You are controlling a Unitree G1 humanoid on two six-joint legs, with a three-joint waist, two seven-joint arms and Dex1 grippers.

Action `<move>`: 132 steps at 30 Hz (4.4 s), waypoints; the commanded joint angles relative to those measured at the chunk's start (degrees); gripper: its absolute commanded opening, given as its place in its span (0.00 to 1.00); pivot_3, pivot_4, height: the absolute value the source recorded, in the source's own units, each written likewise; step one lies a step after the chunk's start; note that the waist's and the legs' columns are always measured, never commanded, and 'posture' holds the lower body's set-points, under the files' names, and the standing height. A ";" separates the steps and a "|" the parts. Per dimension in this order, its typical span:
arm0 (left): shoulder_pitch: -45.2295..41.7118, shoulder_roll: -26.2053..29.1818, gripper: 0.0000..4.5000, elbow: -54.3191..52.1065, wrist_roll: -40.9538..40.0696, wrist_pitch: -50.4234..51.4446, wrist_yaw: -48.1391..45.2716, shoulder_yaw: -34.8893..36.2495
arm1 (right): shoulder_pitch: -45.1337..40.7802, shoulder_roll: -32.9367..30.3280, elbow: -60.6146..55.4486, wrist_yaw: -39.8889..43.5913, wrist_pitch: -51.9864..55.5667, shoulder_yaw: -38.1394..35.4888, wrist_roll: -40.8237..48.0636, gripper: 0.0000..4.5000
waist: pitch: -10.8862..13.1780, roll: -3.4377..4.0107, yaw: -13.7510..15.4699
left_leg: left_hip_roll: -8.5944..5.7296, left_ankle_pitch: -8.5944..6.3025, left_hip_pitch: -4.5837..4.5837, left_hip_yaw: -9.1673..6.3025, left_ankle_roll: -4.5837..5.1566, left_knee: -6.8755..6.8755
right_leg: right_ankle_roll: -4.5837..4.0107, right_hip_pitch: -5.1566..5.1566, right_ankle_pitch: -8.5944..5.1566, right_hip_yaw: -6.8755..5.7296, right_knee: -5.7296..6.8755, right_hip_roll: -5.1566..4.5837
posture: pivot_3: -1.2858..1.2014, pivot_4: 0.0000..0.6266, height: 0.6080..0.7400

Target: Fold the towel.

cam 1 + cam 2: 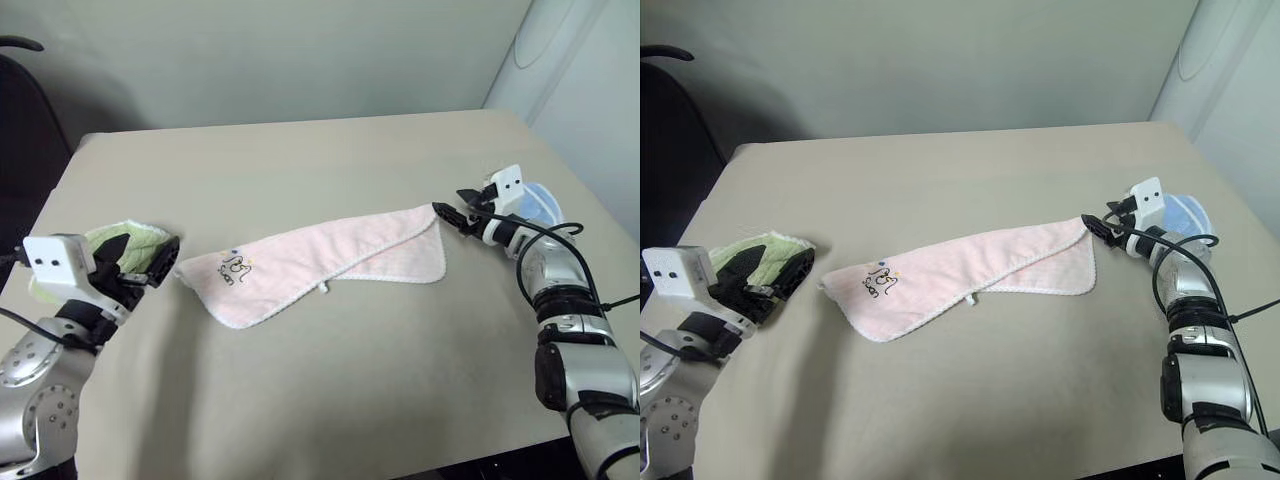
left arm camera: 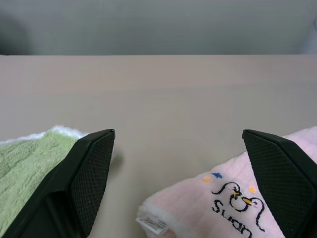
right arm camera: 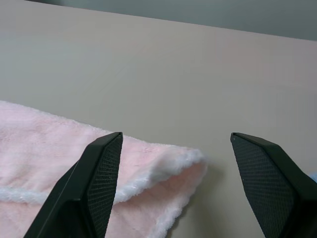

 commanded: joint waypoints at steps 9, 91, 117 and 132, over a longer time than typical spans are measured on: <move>-0.84 2.42 1.00 0.80 0.60 0.38 -3.82 -1.03 | 5.20 -2.79 -11.08 4.19 5.12 -1.35 3.22 0.82 | 0.00 0.00 0.01 | 0.00 0.00 0.00 0.01 0.00 0.00 | 0.00 0.01 0.00 0.00 0.00 0.00 | 0.52 0.24 1.00; 13.46 25.86 1.00 9.65 20.57 -23.73 -41.33 -10.12 | -20.08 -4.98 28.48 -34.23 -45.80 37.83 -53.42 0.01 | 0.02 0.04 -0.35 | 0.10 -0.51 -0.43 -0.02 0.70 -0.08 | -0.16 -0.53 0.06 -0.06 0.05 0.01 | 0.52 0.24 1.00; -16.34 21.55 0.42 28.73 30.06 -29.30 -53.73 -36.85 | -15.66 -7.20 26.46 -32.79 -47.32 36.33 -49.25 0.00 | 0.02 0.44 0.19 | 0.10 -0.41 -0.58 -0.08 0.80 -0.09 | -0.18 -0.65 0.13 -0.08 0.13 -0.03 | 0.52 0.24 1.00; -17.80 17.80 0.01 24.37 17.77 -16.96 -46.66 -25.53 | -17.74 -8.75 26.54 -29.73 -46.90 34.29 -46.40 0.00 | 0.02 0.43 -0.41 | 0.11 -0.40 -0.60 -0.05 0.77 -0.27 | -0.18 -0.69 0.14 -0.08 -0.04 -0.03 | 0.52 0.24 1.00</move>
